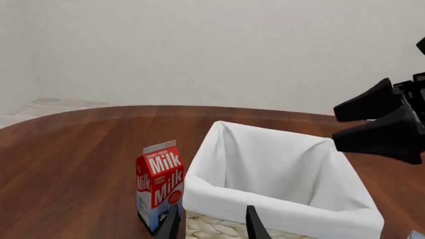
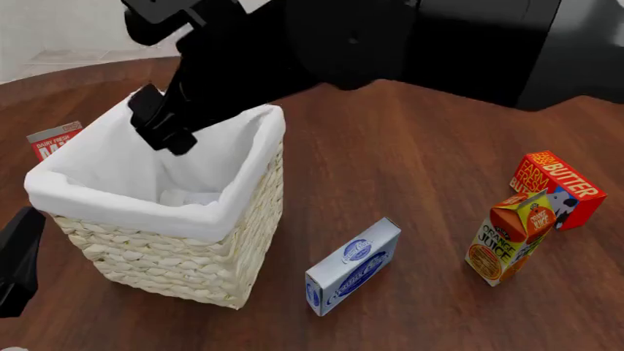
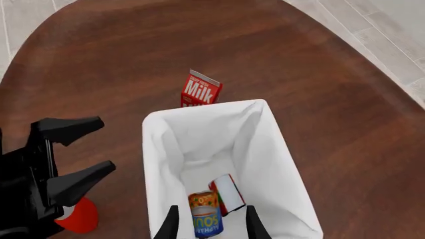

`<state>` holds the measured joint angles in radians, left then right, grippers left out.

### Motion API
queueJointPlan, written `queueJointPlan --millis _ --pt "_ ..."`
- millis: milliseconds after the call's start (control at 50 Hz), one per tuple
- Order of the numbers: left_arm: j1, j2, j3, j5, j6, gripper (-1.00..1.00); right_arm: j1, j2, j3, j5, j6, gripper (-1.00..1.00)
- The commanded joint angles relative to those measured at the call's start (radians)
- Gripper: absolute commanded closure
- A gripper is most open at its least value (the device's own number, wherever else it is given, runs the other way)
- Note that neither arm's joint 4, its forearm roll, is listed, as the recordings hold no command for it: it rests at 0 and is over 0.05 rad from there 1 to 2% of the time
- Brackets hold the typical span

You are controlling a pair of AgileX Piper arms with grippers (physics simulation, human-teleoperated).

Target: Pick up the alphabet soup and the tomato sauce, and put them in the basket.

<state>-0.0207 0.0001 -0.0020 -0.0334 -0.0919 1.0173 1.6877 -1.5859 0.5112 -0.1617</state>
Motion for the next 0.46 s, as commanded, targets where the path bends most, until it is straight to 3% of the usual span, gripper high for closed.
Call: queueJointPlan --millis 20,460 --pt "-0.001 0.0 0.0 0.002 0.007 -1.0 0.004 -0.044 -0.024 0.031 0.002 -1.0" --pt "-0.004 0.0 -0.001 0.002 0.019 -1.0 0.008 -0.115 -0.055 0.077 -0.001 -1.0"
